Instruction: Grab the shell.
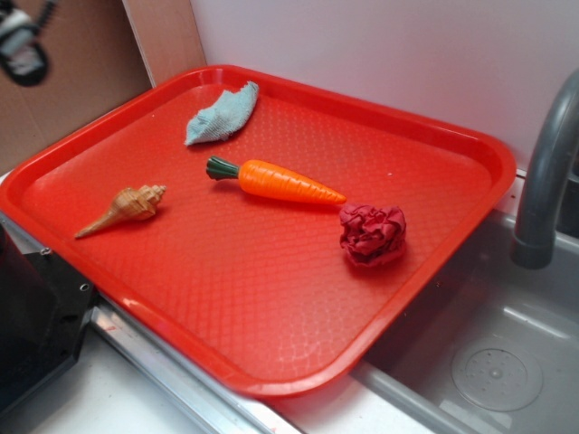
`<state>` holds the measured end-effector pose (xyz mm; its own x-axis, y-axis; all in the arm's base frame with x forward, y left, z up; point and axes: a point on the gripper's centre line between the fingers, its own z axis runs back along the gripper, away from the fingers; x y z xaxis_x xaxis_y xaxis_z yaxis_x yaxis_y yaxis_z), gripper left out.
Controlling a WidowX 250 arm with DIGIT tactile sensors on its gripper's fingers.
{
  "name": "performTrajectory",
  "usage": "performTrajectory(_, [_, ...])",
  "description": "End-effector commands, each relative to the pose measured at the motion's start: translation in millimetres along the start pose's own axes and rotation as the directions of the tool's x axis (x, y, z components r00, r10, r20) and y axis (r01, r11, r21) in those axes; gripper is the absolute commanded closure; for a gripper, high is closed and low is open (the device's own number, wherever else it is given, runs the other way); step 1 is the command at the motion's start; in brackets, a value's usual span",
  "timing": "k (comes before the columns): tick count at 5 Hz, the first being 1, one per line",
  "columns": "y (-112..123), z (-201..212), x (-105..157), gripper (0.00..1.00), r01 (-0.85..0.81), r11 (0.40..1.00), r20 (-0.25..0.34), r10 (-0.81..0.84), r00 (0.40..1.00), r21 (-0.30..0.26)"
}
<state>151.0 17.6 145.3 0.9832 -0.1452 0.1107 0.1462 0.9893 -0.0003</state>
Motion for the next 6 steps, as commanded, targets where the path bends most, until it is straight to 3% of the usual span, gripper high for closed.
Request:
performTrajectory(1, [12.1,-52.2,21.2,0.0,0.011,0.999,-0.027,-0.01,1.0,0.033])
performTrajectory(3, [11.5,-70.0,-0.2,0.0,0.027,0.997,-0.075,-0.021,0.997,0.073])
performTrajectory(6, [15.3,-127.3,6.4,0.0,0.062,0.987,-0.196,-0.032,0.98,0.151])
